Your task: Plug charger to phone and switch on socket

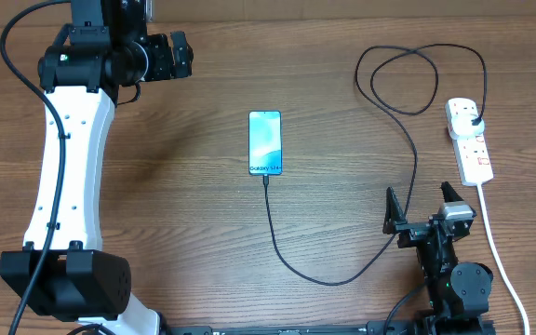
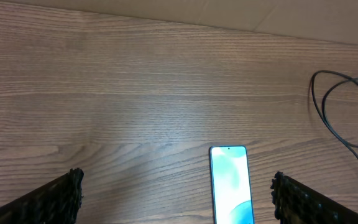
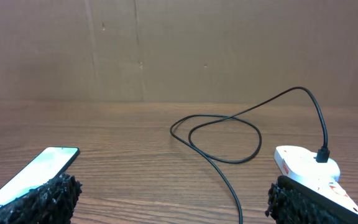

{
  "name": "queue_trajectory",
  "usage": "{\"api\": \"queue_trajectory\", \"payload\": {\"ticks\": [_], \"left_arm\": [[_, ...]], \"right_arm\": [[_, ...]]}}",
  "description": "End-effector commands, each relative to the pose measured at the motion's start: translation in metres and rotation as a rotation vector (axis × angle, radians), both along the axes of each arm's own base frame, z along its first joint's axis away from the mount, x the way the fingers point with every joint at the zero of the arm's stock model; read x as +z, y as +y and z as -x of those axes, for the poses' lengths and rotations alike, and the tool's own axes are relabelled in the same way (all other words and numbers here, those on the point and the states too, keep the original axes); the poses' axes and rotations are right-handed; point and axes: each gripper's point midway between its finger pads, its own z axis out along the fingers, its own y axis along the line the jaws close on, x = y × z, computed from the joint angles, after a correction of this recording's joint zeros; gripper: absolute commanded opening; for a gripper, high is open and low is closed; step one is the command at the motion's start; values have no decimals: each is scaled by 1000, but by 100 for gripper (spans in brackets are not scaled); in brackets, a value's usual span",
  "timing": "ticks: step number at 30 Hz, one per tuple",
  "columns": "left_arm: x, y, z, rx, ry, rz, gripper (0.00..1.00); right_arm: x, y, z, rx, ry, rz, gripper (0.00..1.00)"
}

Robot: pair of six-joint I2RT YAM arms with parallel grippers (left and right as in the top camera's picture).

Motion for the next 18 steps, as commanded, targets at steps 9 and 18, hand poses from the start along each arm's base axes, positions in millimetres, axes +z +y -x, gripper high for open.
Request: {"api": "queue_trajectory", "payload": {"ticks": [9,18], "left_arm": [[-15,22,17,80,90,-108,100],[-7,26,51,96,13,-120,100]], "right_arm": [[-1,-2,0,-12,-7,5,100],[-1,-2,0,-12,-7,5,100]]}}
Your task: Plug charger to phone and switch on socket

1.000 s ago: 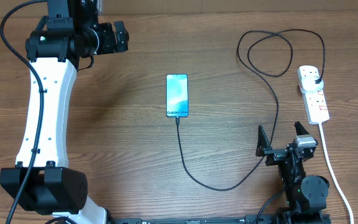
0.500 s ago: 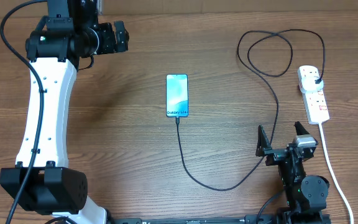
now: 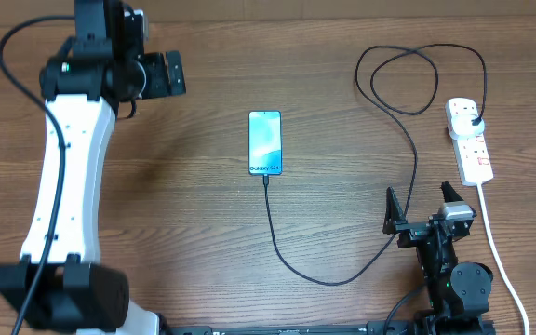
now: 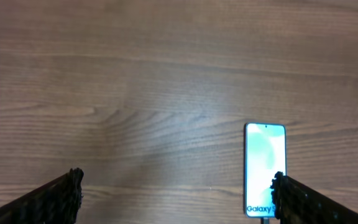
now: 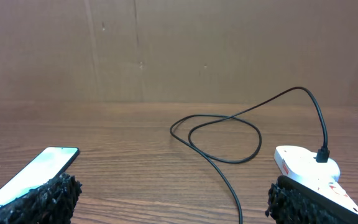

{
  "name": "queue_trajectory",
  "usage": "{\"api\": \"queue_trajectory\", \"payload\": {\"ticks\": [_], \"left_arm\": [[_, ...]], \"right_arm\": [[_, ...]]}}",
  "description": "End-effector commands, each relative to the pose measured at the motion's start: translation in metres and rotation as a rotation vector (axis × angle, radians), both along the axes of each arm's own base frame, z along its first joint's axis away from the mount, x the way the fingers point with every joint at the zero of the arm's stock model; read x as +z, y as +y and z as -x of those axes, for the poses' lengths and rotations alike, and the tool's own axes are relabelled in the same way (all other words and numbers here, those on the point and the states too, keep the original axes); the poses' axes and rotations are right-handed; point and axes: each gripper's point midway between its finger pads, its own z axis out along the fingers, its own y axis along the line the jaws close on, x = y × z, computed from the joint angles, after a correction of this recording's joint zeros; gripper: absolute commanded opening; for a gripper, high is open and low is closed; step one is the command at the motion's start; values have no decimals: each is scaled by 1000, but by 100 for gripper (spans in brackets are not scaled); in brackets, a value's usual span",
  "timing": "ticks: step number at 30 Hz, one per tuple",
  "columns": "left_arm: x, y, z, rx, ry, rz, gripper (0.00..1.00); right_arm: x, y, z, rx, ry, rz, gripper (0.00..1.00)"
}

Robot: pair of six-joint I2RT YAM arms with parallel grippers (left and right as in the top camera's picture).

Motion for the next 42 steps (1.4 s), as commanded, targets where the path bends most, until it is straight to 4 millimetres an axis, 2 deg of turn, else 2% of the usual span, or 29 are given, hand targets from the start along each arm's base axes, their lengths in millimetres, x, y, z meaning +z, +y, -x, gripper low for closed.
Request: {"api": "queue_trajectory", "payload": {"ticks": [1,3,7,10,15,17,23,27,34,42], "left_arm": [[14,3,24,8,-82,-22,100],[6,6,38,6,-95,-29,100],[-9,9,83,7,-84,-33,100],[-5,7,106,-2,-154,-27,100],[-1,7,151,-111,-262,-130,99],[0,7,161,-134,-288,-155,100],[-12,7,174,-154,-324,-176,100],[-11,-3,178,-218,-488,-190,100],[-11,-3,185,-200,-679,-210,100],[-21,13,192,-59,-794,-201,100]], "right_arm": [[-1,-2,0,-12,-7,4,100],[-1,-2,0,-12,-7,4,100],[-1,-2,0,-12,-7,5,100],[-1,-2,0,-12,-7,4,100],[-1,-2,0,-12,-7,5,100],[-1,-2,0,-12,-7,4,100],[-1,-2,0,-12,-7,4,100],[-1,-2,0,-12,-7,4,100],[-1,-2,0,-12,-7,5,100],[-1,-2,0,-12,-7,4,100]]}}
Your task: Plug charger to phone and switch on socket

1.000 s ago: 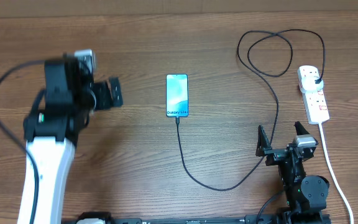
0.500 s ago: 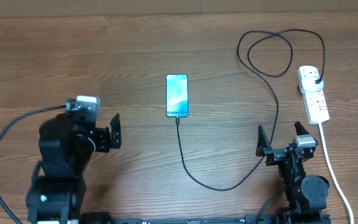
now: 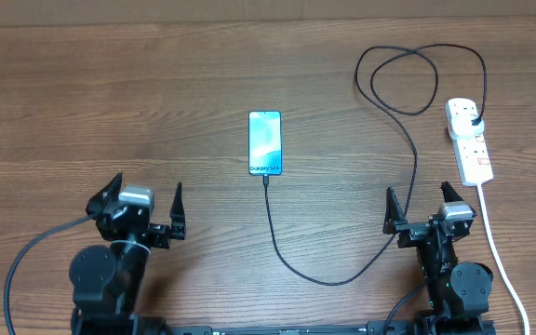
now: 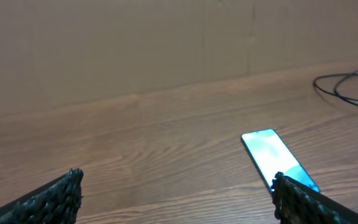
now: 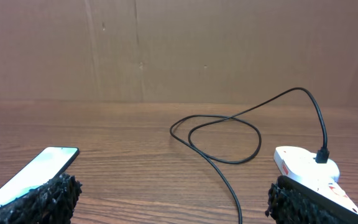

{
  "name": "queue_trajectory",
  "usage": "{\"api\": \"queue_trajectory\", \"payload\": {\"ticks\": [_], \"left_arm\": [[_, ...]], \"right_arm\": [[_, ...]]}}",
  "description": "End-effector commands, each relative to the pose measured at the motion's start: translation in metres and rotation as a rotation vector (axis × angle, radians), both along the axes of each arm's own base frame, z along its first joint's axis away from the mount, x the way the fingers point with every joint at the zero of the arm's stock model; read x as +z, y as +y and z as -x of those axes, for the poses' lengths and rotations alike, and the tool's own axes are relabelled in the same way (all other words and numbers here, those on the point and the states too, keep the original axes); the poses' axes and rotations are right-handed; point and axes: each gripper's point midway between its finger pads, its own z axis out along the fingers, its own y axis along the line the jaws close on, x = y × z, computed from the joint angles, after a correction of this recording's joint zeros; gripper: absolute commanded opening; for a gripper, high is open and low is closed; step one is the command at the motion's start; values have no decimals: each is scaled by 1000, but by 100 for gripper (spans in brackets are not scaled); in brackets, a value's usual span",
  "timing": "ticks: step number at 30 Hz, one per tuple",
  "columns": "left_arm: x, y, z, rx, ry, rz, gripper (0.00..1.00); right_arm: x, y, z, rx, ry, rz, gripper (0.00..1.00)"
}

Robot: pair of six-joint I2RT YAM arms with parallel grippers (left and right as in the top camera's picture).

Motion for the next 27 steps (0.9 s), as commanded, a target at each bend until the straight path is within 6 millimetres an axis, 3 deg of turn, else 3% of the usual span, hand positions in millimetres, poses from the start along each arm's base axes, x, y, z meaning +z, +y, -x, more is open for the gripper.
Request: {"api": "queue_trajectory", "payload": {"ticks": [1,9,23,27], "left_arm": [[-10,13,3,79,-33,46,100],[-31,27,8,169,-90,114,100],[-73,33,5,211,-105,169,100],[-73,33,5,214,-112,169,100]], "right_arm": [[-1,-2,0,-12,-5,1,100],[-1,-2,0,-12,-5,1,100],[-1,-2,0,-12,-5,1,100],[-1,-2,0,-12,-5,1,100]]}}
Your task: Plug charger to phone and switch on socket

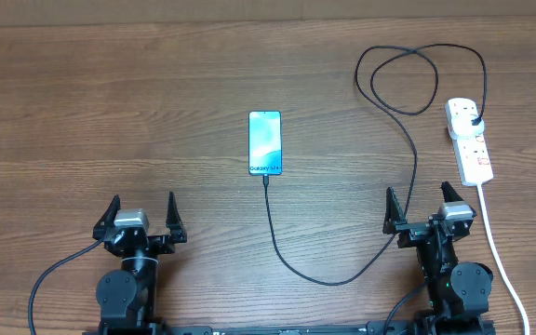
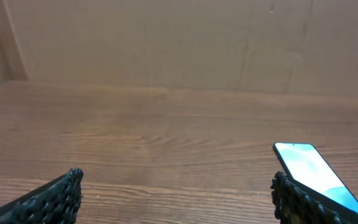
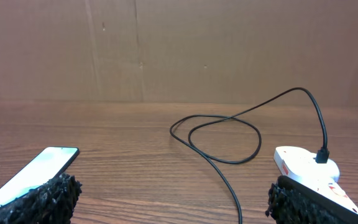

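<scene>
A phone (image 1: pixel 264 142) lies screen-up and lit at the table's middle, with the black charger cable (image 1: pixel 277 237) in its bottom port. The cable loops right and back up to a plug in the white socket strip (image 1: pixel 468 140) at the right edge. My left gripper (image 1: pixel 140 216) sits folded at the front left, open and empty; its view shows the phone (image 2: pixel 312 171) to the right. My right gripper (image 1: pixel 430 207) rests open at the front right, between the cable (image 3: pixel 229 180) and the strip (image 3: pixel 309 168).
A brown cardboard wall (image 3: pixel 179 50) backs the wooden table (image 1: pixel 110 102). The strip's white lead (image 1: pixel 499 256) runs down the right side past my right arm.
My left arm has settled a little further into its folded rest at the front left, its camera now facing the back wall more squarely. Phone, cable, strip and right arm are unchanged.
My left arm first stood stretched out over the table's back left, gripper open, looking down at the phone. Later it was folded down at the front left, where it rests now. The phone stayed plugged in and lit, and the right arm never moved.
</scene>
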{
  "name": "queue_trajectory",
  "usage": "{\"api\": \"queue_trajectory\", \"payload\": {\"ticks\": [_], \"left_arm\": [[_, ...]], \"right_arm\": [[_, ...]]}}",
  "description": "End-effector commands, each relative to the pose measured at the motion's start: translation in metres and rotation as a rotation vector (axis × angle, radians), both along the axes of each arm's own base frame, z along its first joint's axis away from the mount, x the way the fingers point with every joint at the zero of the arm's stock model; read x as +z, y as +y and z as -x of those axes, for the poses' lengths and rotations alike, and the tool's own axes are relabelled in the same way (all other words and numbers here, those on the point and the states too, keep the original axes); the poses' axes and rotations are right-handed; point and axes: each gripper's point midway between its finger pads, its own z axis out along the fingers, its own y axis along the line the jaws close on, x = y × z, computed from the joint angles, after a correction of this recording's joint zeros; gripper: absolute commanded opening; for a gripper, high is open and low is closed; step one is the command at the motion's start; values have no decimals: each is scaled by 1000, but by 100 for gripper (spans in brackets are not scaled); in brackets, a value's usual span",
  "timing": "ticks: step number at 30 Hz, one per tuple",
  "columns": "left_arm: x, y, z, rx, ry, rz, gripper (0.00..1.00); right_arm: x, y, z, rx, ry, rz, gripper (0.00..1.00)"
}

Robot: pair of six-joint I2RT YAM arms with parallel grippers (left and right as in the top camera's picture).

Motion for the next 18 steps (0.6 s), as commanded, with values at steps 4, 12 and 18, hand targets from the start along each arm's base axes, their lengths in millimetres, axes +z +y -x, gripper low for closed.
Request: {"api": "queue_trajectory", "payload": {"ticks": [4,12,18], "left_arm": [[10,8,0,43,-58,19,100],[-3,14,1,68,1,-103,100],[-2,18,1,99,-9,-16,100]], "right_arm": [[-1,-2,0,-12,-6,1,100],[-1,-2,0,-12,-6,1,100],[-1,-2,0,-12,-6,1,100]]}}
